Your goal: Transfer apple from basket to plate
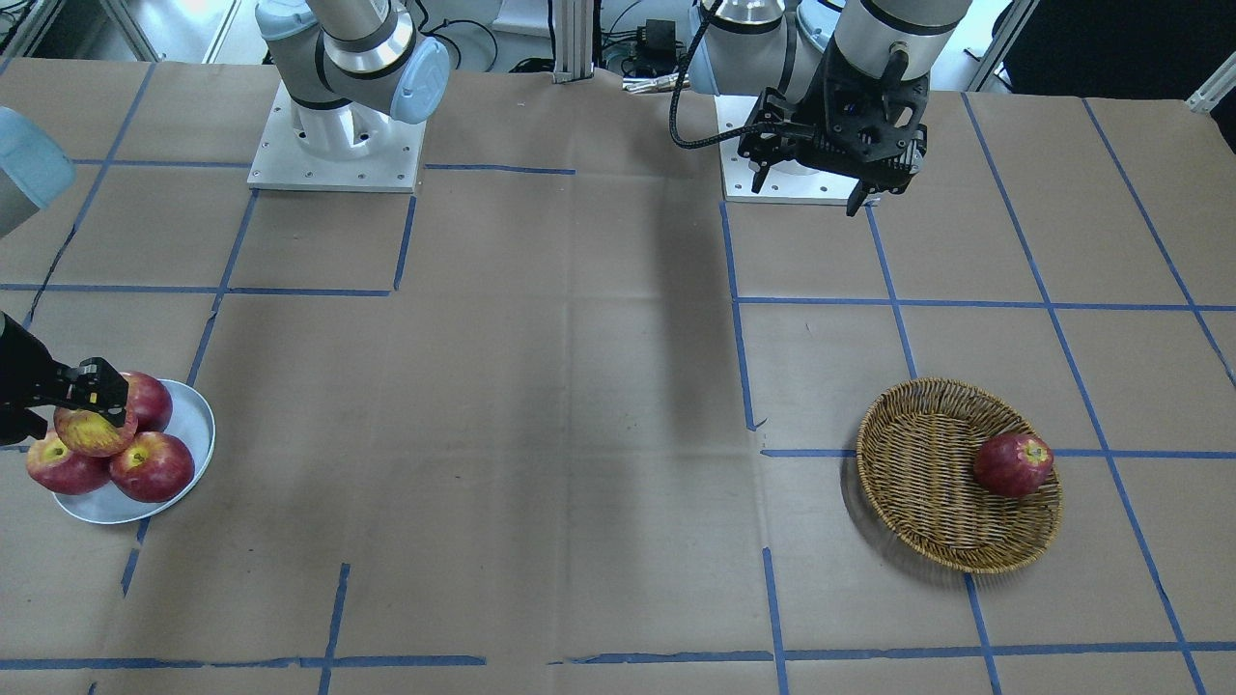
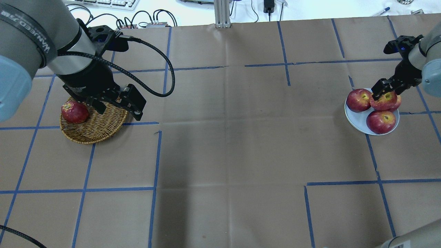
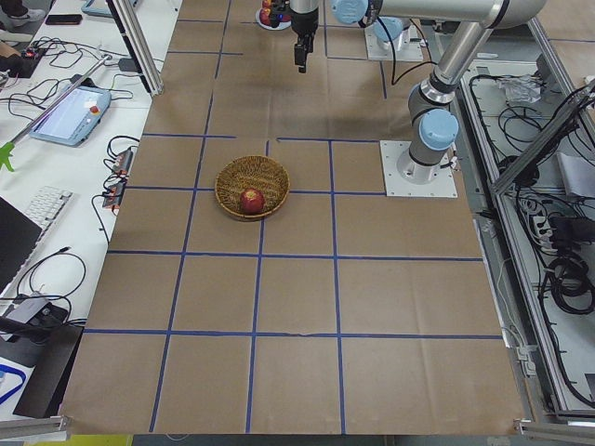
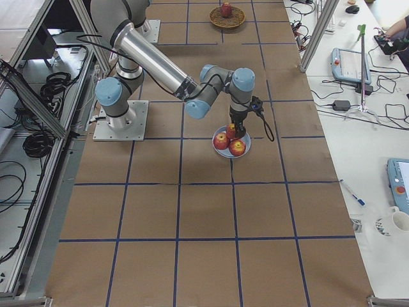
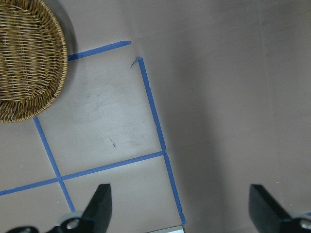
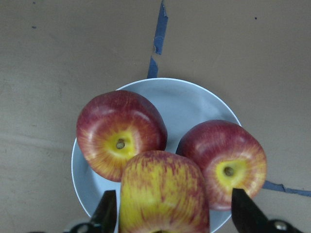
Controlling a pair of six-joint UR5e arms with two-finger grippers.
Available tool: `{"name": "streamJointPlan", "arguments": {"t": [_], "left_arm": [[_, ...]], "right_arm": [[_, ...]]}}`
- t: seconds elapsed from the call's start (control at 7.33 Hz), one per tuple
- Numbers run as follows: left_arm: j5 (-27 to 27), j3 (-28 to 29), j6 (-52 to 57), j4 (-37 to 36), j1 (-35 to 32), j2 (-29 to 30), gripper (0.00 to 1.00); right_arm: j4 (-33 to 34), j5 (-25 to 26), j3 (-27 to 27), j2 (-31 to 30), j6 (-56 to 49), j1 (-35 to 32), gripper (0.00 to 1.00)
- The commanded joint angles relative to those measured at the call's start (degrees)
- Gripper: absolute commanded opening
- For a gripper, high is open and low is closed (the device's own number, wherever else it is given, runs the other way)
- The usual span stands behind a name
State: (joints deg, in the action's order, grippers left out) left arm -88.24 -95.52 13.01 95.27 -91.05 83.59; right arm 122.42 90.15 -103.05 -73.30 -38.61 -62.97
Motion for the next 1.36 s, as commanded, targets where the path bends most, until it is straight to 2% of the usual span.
{"name": "streamJointPlan", "arguments": {"t": [0.0, 0.27, 0.68, 0.82, 1.23], "left_arm": [[0.1, 0.1, -0.1, 0.0, 0.0, 0.0, 0.99], [0.1, 0.2, 0.0, -0.1, 0.1, 0.0, 0.99], [0.1, 0.3, 0.1, 0.0, 0.1, 0.0, 0.99], [0.0, 0.2, 0.2, 0.0, 0.1, -0.1, 0.99], [0.1, 0.4, 0.2, 0.0, 0.4, -0.1, 0.99]], "right_arm": [[-1.0, 0.1, 2.2, -2.5, 0.6, -1.1, 1.00], [-11.0, 0.1, 6.8, -6.7, 3.7, -5.6, 1.00], [-25.7, -0.7, 8.0, -14.0, 16.0, -14.3, 1.00], [-28.4, -3.0, 8.1, -15.7, 21.7, -17.9, 1.00], [-29.3, -2.6, 7.7, -17.9, 33.1, -25.5, 1.00]]}}
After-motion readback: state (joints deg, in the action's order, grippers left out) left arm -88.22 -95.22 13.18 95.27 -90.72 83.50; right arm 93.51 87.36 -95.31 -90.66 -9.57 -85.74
